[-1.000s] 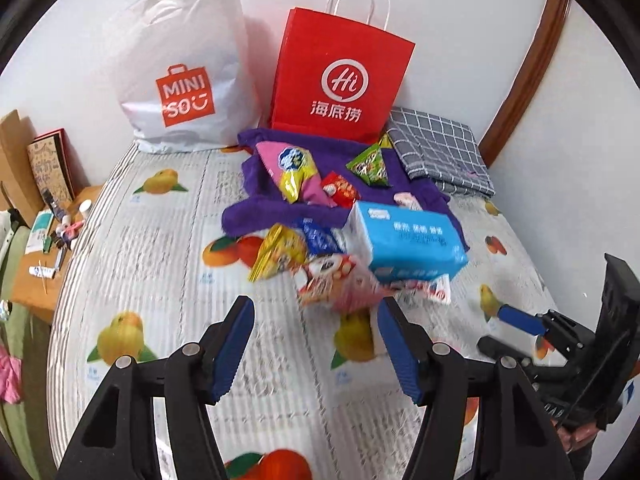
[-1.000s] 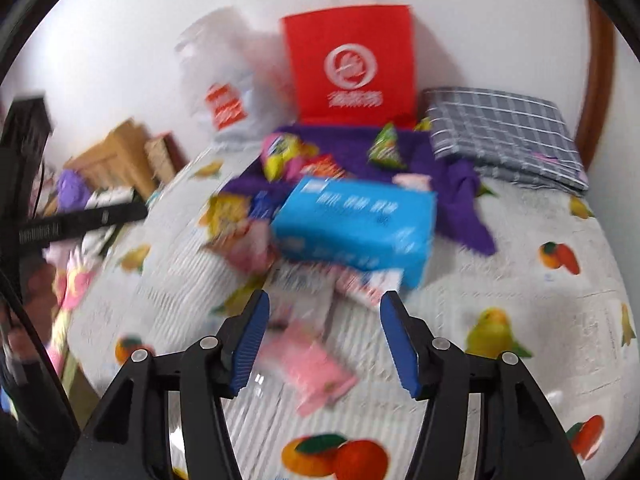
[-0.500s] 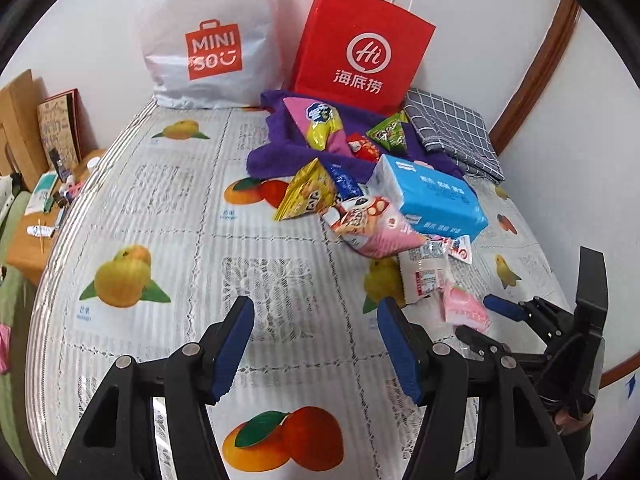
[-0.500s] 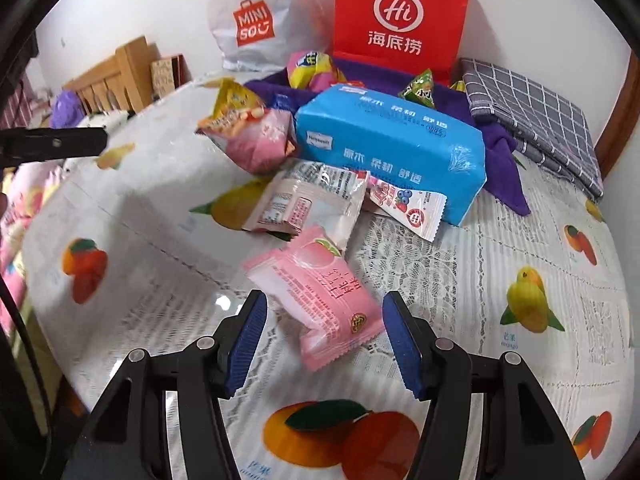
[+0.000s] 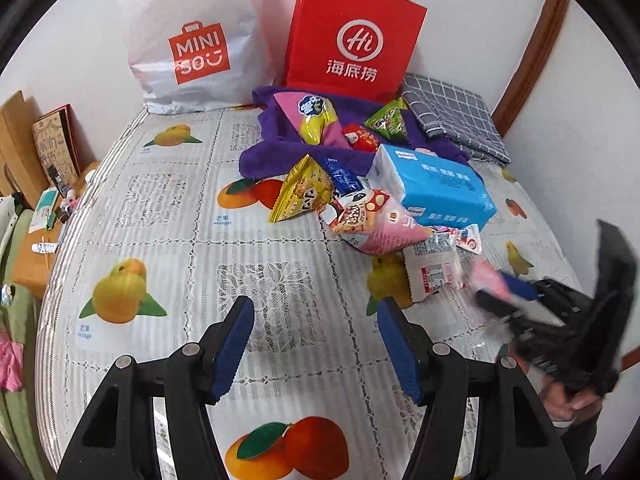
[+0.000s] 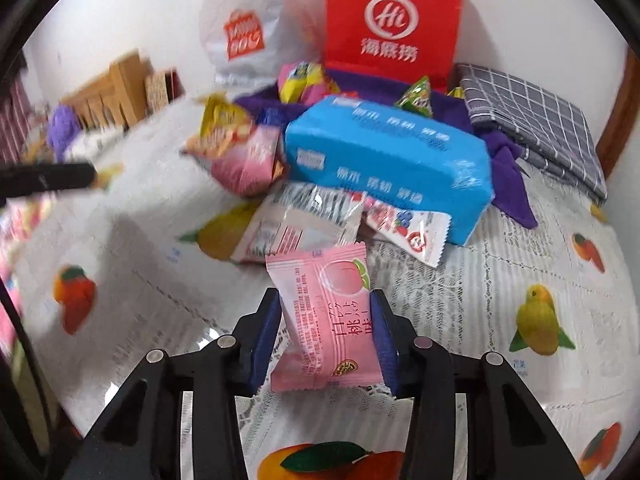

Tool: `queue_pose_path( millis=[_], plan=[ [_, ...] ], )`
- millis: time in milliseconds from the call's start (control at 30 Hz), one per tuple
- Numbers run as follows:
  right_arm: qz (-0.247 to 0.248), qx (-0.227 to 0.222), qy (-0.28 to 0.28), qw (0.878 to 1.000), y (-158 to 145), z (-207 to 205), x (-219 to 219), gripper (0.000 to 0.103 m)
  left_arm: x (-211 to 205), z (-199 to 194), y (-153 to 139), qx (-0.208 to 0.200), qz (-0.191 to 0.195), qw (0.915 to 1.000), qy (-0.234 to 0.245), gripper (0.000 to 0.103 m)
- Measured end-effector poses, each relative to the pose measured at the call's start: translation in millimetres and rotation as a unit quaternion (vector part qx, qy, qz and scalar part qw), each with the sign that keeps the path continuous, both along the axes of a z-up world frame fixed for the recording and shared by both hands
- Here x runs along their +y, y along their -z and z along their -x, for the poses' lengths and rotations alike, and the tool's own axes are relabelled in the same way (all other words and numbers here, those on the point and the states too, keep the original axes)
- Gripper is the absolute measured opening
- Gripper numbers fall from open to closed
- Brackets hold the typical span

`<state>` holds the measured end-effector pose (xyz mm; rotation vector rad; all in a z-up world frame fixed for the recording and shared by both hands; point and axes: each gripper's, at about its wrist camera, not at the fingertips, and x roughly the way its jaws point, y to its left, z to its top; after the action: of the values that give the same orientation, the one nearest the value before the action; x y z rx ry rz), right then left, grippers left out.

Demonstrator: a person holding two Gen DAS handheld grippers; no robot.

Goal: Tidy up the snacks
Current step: 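Grasp another pink pastry packet with the right tool while the left tool approaches the yellow chip bag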

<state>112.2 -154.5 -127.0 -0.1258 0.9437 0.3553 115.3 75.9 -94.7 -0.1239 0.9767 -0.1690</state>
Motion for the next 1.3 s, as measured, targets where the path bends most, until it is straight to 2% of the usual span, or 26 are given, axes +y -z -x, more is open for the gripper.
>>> queue_pose_path(
  millis=[67, 233, 333, 467, 667, 767, 933, 1167, 1300],
  plan=[
    [-0.017, -0.014, 0.019, 1.0, -10, -2, -13, 0.044, 0, -5, 0, 0.002, 0.003, 1.0, -0.003, 0.062],
    [0.052, -0.059, 0.072, 0.994, -18, -12, -33, 0.044, 1, -22, -1, -0.001, 0.02, 0.9996, -0.018, 0.062],
    [0.058, -0.047, 0.089, 0.993, -9, -21, -47, 0.044, 2, -35, 3, 0.009, 0.033, 0.9988, -0.037, 0.061],
    [0.033, -0.029, 0.095, 0.994, -3, -26, -61, 0.044, 3, -51, 5, 0.016, 0.045, 0.9976, -0.049, 0.06],
    [0.031, -0.033, 0.101, 0.994, 3, -33, -73, 0.044, -5, -71, 5, 0.004, 0.026, 0.9983, -0.051, 0.06],
    [0.004, -0.024, 0.103, 0.994, 10, -35, -78, 0.044, -9, -79, 6, -0.003, 0.004, 0.9989, -0.046, 0.06],
    [-0.01, -0.007, 0.104, 0.994, 16, -41, -82, 0.044, -13, -99, 10, -0.008, -0.037, 0.9986, -0.037, 0.06],
    [-0.003, 0.023, 0.107, 0.994, 25, -50, -81, 0.044, -20, -122, 28, 0.004, -0.046, 0.9989, -0.006, 0.06],
    [-0.014, 0.027, 0.107, 0.994, 25, -50, -84, 0.045, -21, -132, 42, 0.015, -0.04, 0.999, -0.008, 0.047]
  ],
)
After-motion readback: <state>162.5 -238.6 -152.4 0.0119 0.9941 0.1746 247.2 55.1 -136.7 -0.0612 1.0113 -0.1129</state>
